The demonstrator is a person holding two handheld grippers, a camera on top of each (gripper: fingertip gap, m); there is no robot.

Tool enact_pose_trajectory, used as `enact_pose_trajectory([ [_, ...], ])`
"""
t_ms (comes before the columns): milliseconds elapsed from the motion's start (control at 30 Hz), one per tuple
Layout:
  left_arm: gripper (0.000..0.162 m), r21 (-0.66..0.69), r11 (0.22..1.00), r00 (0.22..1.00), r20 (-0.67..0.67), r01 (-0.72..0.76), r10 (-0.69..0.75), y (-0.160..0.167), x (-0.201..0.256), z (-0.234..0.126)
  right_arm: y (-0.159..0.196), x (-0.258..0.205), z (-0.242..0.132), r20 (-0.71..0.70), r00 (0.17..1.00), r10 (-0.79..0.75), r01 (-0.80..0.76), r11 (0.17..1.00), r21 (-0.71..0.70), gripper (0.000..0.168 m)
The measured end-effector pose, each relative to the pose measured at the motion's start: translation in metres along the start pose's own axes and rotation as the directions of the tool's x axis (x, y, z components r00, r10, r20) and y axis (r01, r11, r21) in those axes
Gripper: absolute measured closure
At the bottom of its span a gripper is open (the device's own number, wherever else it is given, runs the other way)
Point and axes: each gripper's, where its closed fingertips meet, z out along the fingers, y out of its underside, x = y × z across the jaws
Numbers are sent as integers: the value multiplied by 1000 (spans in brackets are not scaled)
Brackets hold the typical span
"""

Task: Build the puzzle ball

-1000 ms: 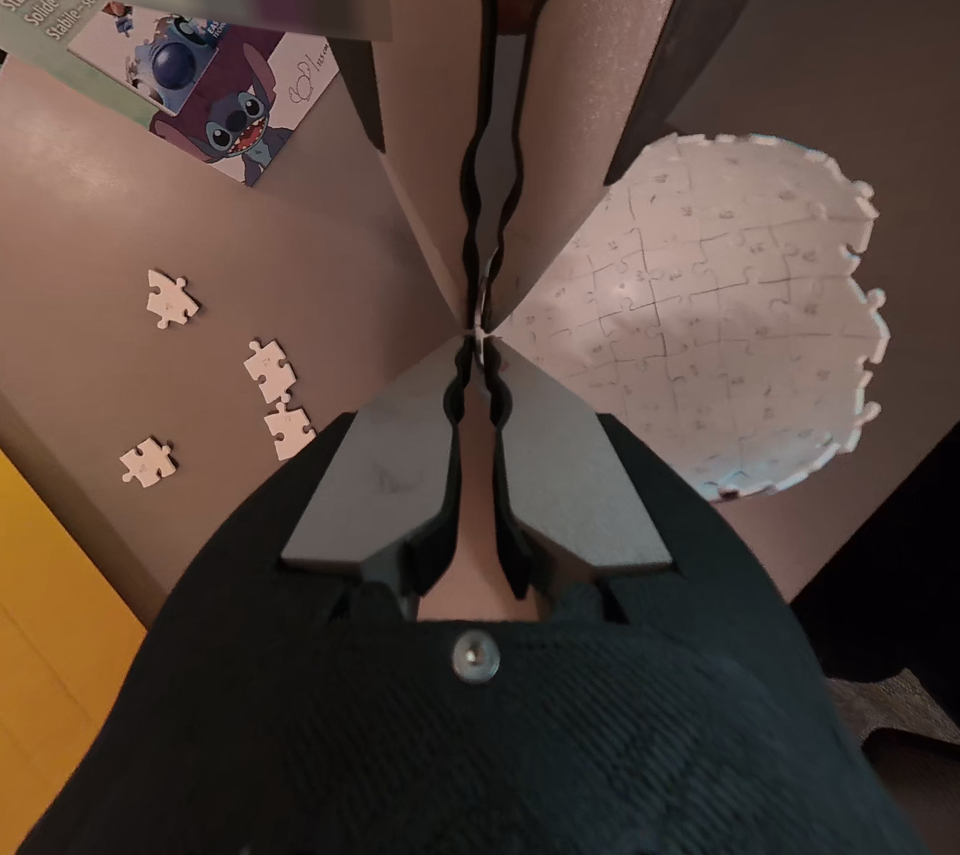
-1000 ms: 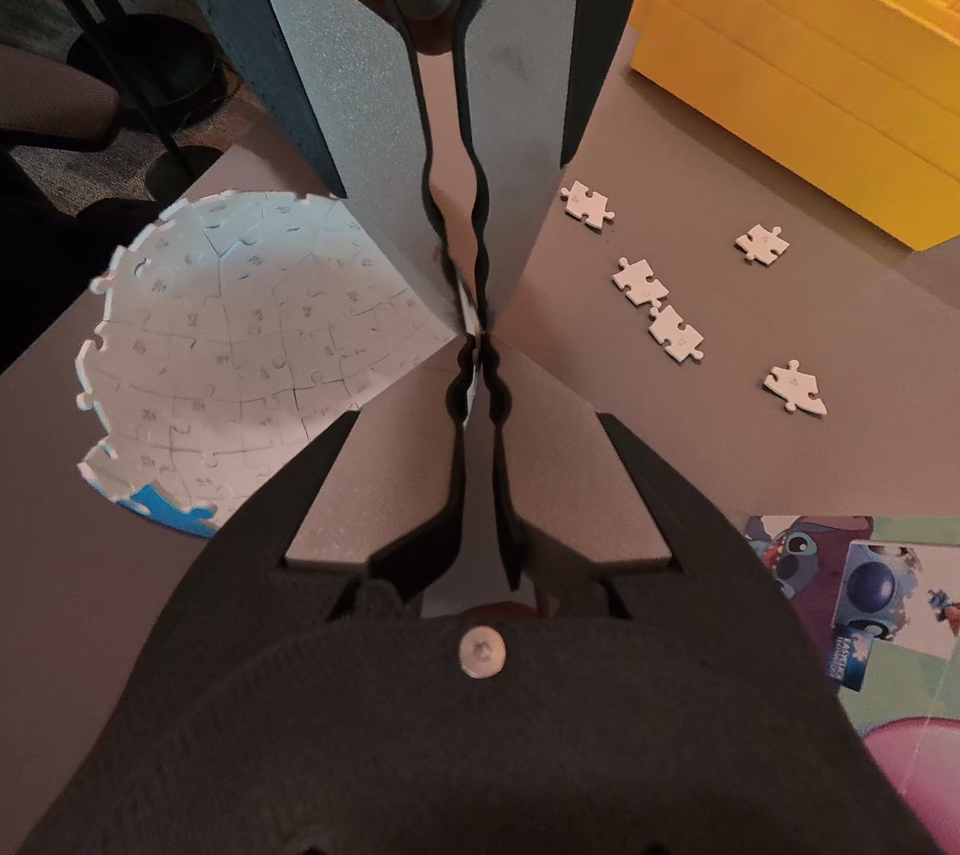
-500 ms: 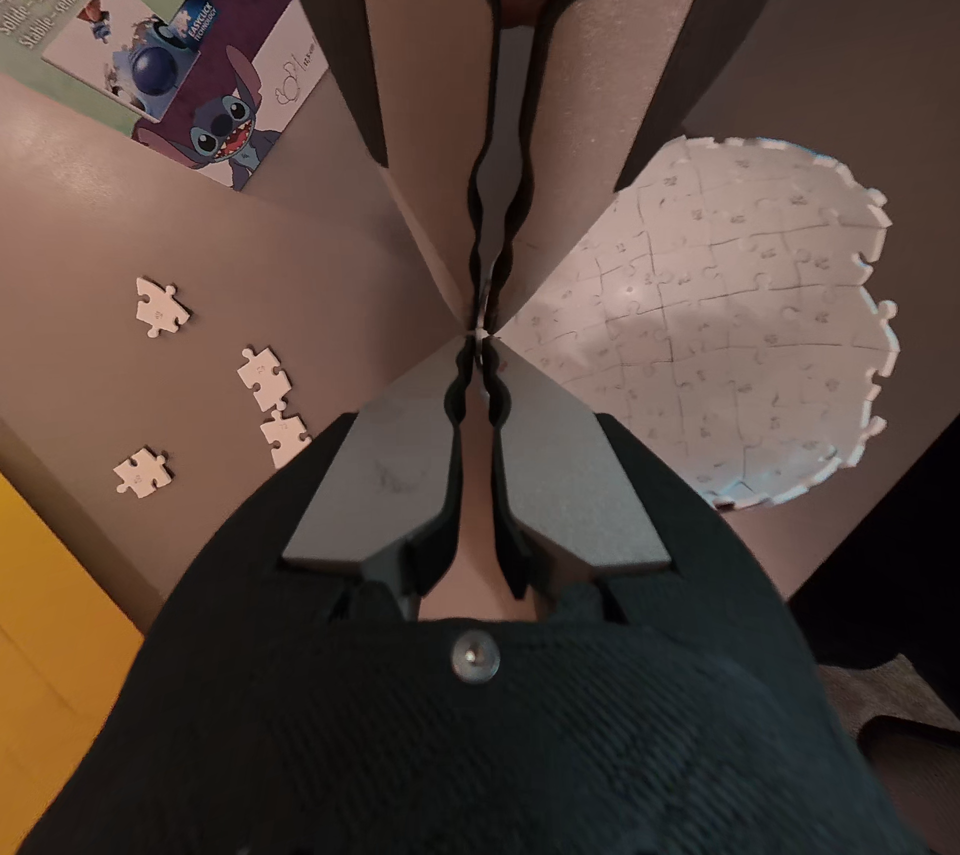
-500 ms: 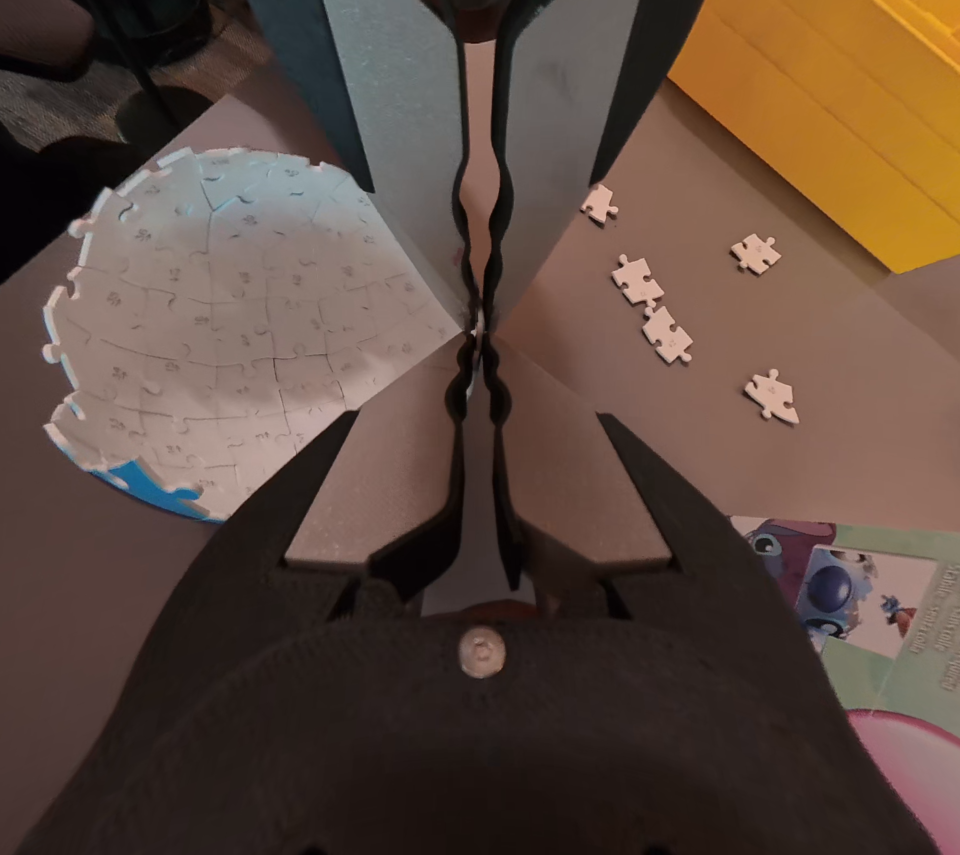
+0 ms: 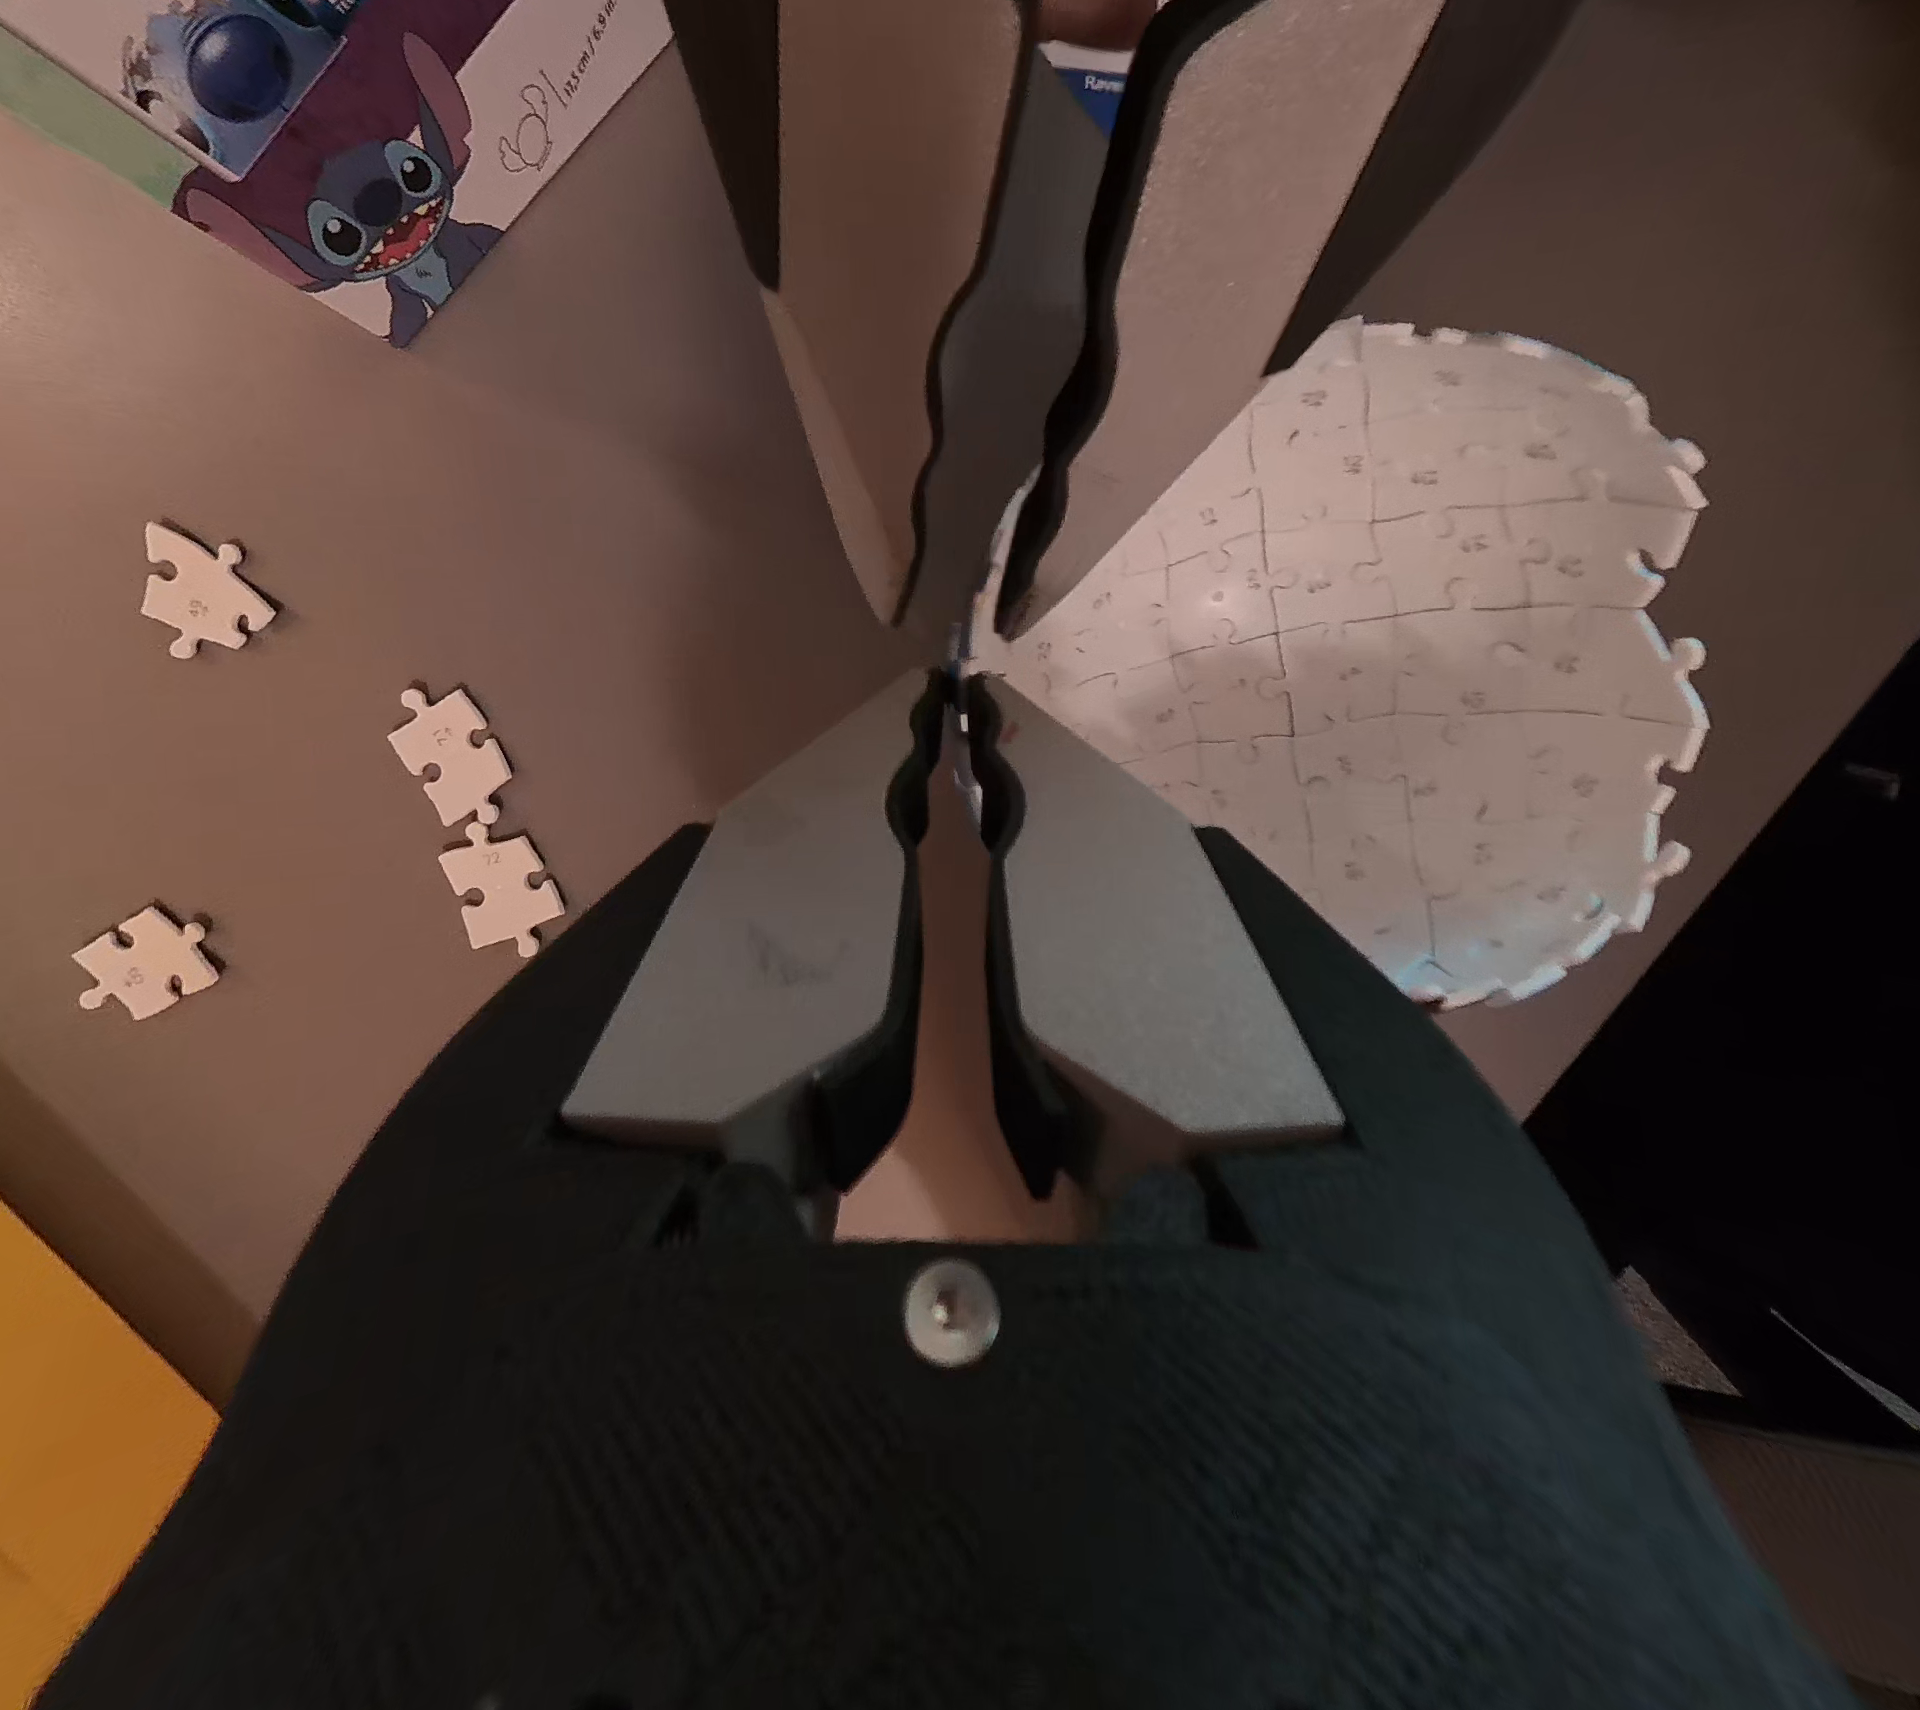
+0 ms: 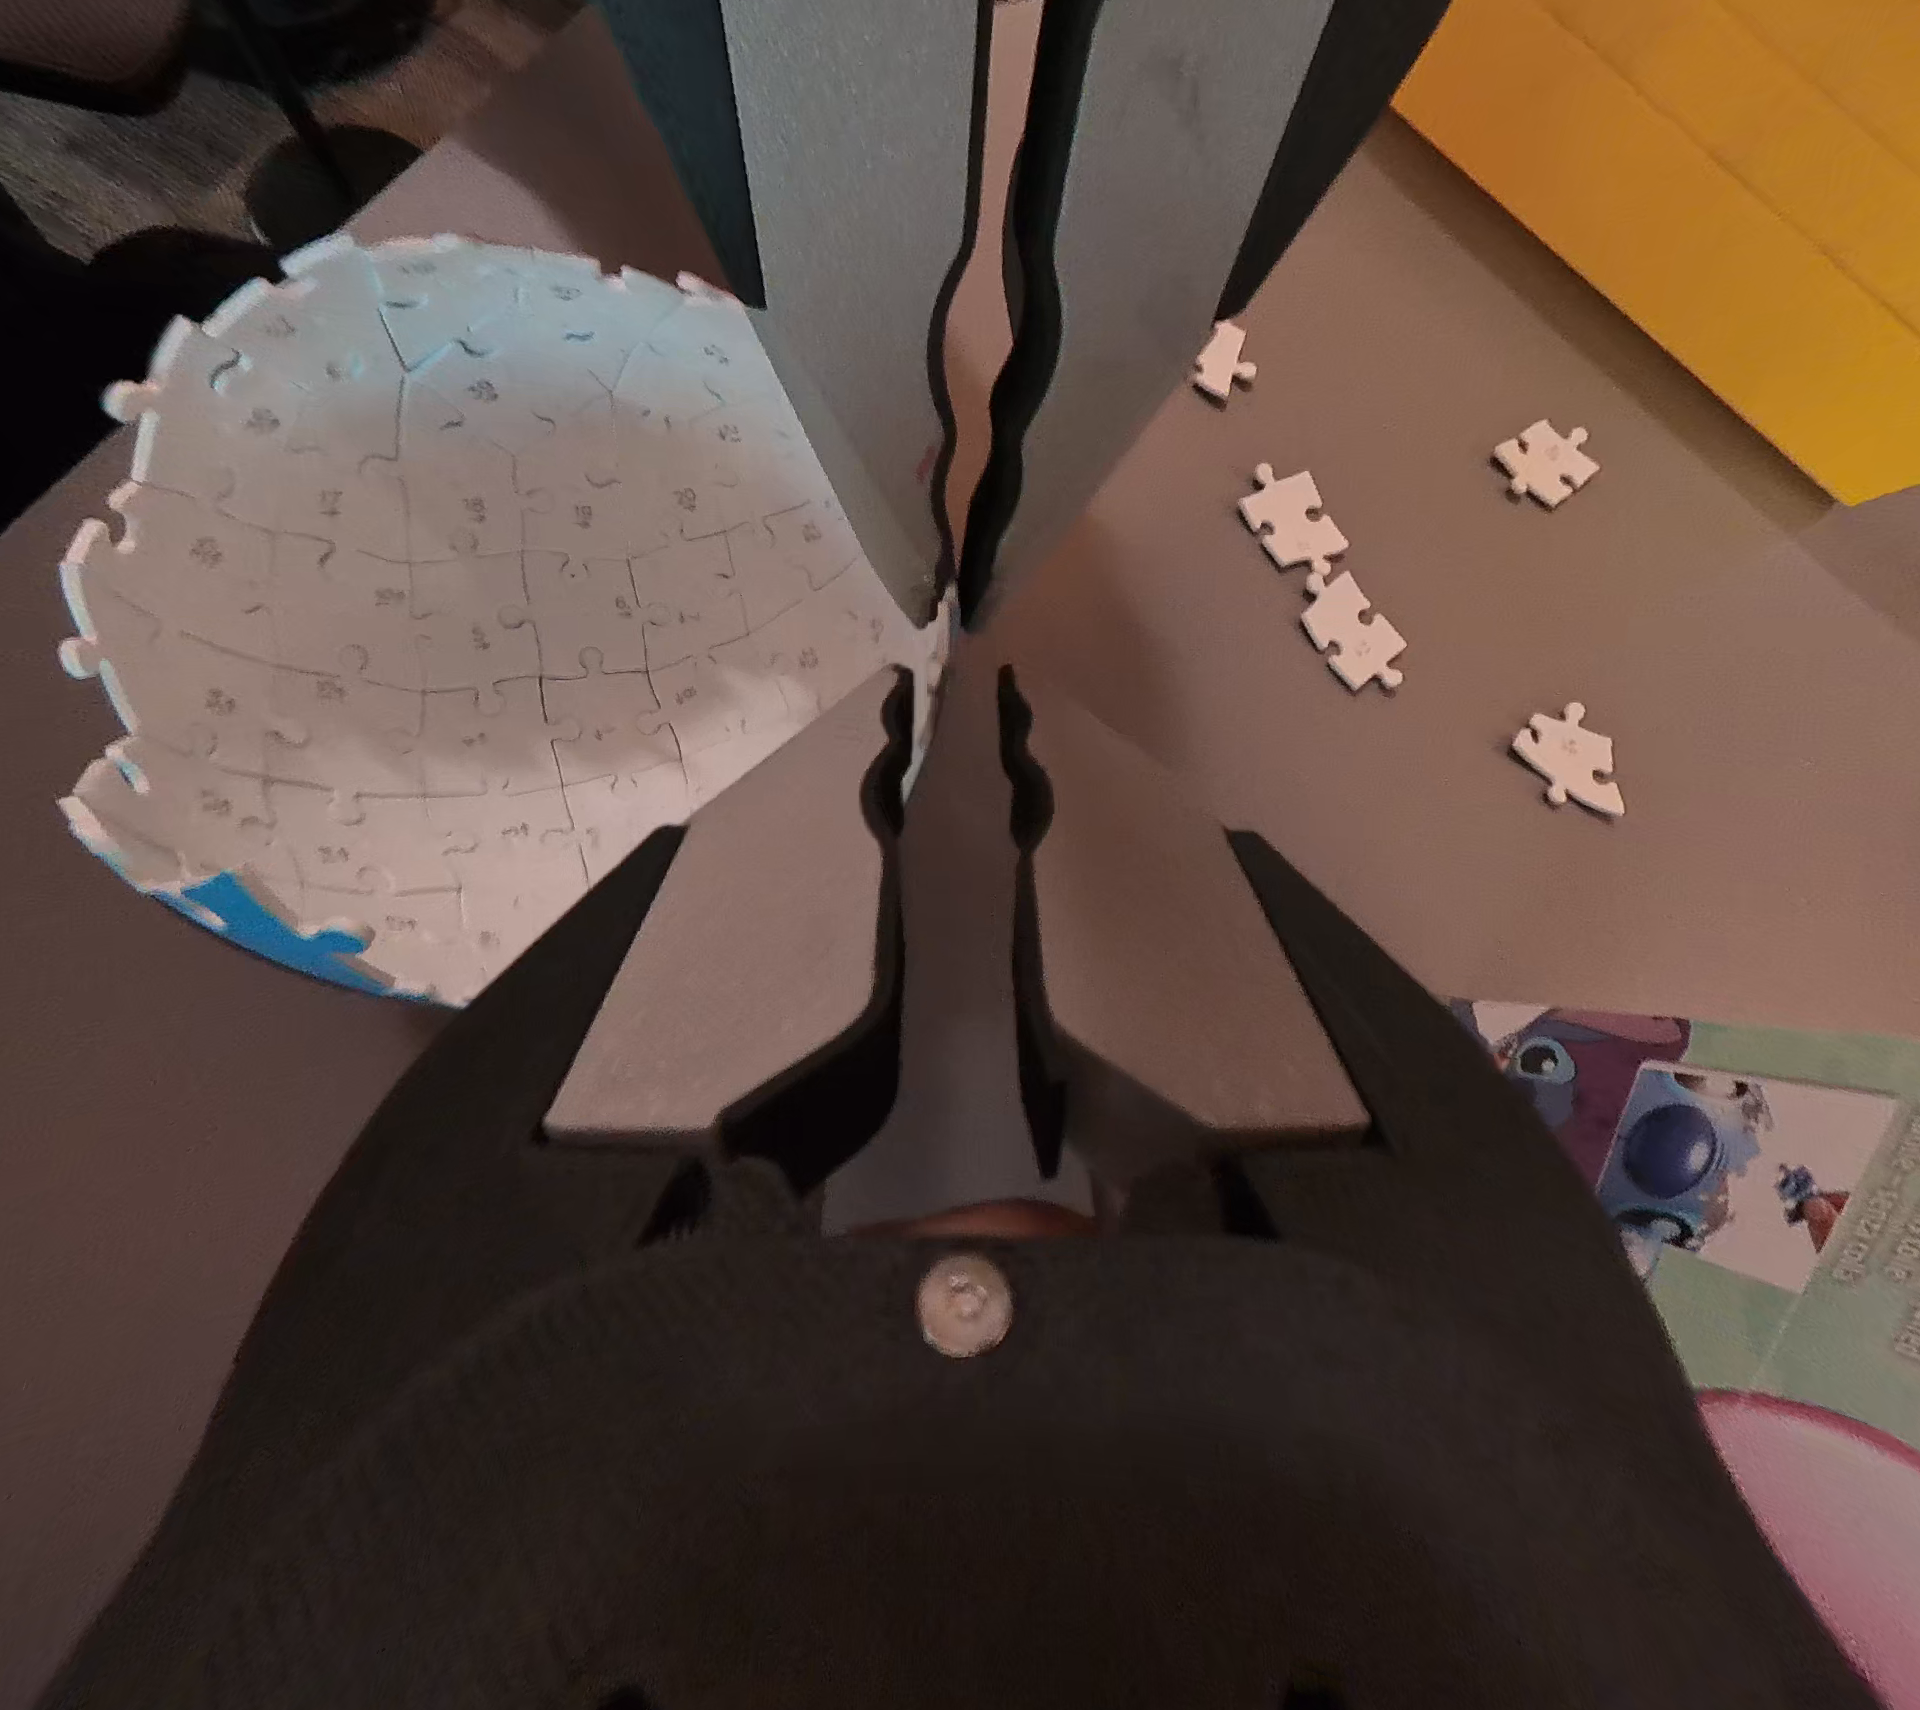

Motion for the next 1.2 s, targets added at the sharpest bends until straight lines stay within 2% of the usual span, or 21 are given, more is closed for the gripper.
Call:
enact_pose_trajectory([
  [100,161,-1,1000,1000,2,0,0,-1,1,0,2,-2,0,-12,1000,-5,5,998,-68,147],
  [200,161,4,1000,1000,-11,-3,3,-4,5,0,6,1,5,-62,997,-48,37,986,-163,146],
  [300,160,-6,1000,1000,-18,6,-6,-2,5,0,6,1,9,-72,995,-72,57,981,-187,144],
  [600,160,2,1000,999,-33,11,-11,-1,7,-1,10,-3,12,-21,998,-54,49,979,-196,143],
  [833,160,1,1000,1000,-31,6,-6,0,8,-1,11,-13,15,90,996,0,15,987,-163,165],
  [1000,160,2,1000,1000,-21,-4,4,-1,7,0,10,-14,15,166,978,123,-105,988,-113,168],
  [1200,160,6,1000,1000,-1,-3,3,-2,3,-2,9,-10,13,173,968,184,-170,981,-94,167],
])
